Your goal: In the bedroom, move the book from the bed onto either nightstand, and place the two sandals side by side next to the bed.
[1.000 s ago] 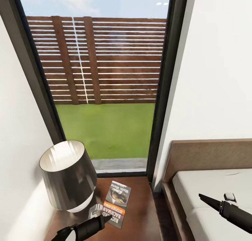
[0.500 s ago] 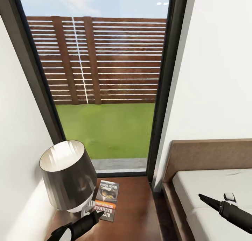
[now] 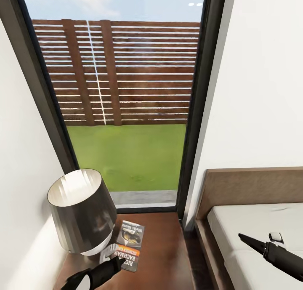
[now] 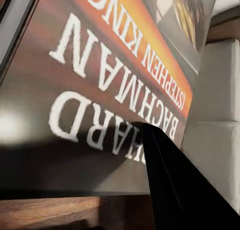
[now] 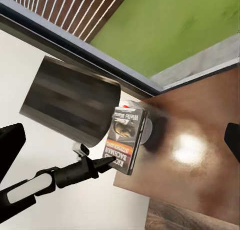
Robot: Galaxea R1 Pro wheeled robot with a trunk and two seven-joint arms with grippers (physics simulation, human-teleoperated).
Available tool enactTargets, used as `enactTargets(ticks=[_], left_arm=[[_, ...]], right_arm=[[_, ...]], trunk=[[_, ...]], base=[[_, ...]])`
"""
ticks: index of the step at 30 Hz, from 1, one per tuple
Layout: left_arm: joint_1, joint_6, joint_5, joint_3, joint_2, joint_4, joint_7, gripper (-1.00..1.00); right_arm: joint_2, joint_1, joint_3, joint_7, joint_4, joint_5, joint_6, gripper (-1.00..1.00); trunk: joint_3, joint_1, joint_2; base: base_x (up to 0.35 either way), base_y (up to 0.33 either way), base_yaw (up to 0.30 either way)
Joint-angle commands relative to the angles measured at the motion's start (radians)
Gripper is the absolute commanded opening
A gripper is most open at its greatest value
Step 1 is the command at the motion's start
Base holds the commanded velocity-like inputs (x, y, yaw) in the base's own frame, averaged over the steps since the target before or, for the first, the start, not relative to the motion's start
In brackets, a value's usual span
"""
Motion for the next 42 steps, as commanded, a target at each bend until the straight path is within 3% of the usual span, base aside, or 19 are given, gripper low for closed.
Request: enactTargets(ticks=[1, 4, 7, 31, 33, 35, 38, 42], left_arm=[[0.0, 0.009, -0.011, 0.003, -0.001, -0.001, -0.002, -1.0], [0.0, 0.01, -0.044, 0.002, -0.001, -0.001, -0.006, -1.0], [0.0, 0.01, -0.054, 0.002, -0.002, -0.001, -0.009, -1.0], [0.0, 0.01, -0.057, 0.002, 0.0, -0.001, -0.012, -1.0], [0.0, 0.01, -0.057, 0.001, 0.0, -0.001, -0.036, -1.0], [0.0, 0.01, -0.058, -0.013, 0.003, -0.001, -0.111, -1.0], [0.0, 0.01, -0.059, -0.021, 0.009, -0.001, -0.162, -1.0], [0.0, 0.01, -0.059, -0.023, 0.013, 0.0, -0.184, -1.0]], right_arm=[[0.0, -0.001, 0.0, 0.0, 0.0, 0.002, 0.006, 1.0], [0.0, 0.0, 0.0, 0.0, 0.001, 0.028, 0.006, 1.0], [0.001, -0.001, 0.0, 0.001, 0.001, 0.039, 0.006, 1.0], [0.002, 0.0, 0.001, 0.0, -0.001, 0.044, 0.006, 1.0], [0.002, 0.0, 0.001, 0.0, -0.001, 0.044, 0.006, 1.0], [0.002, 0.0, 0.001, 0.0, -0.001, 0.044, 0.006, 1.0], [0.003, 0.0, 0.001, 0.0, -0.001, 0.044, 0.006, 1.0], [0.003, 0.0, 0.001, 0.0, -0.001, 0.044, 0.006, 1.0]], trunk=[[-0.001, 0.0, -0.001], [-0.001, 0.0, -0.001], [-0.004, 0.004, -0.008], [-0.079, 0.096, -0.176], [-0.086, 0.103, -0.19], [-0.086, 0.103, -0.19], [-0.086, 0.103, -0.19], [-0.086, 0.103, -0.19]], base=[[0.0, 0.0, 0.0], [0.0, 0.0, 0.0], [0.0, 0.0, 0.0], [0.0, 0.0, 0.0], [0.0, 0.0, 0.0], [0.0, 0.0, 0.0], [0.0, 0.0, 0.0], [0.0, 0.0, 0.0]])
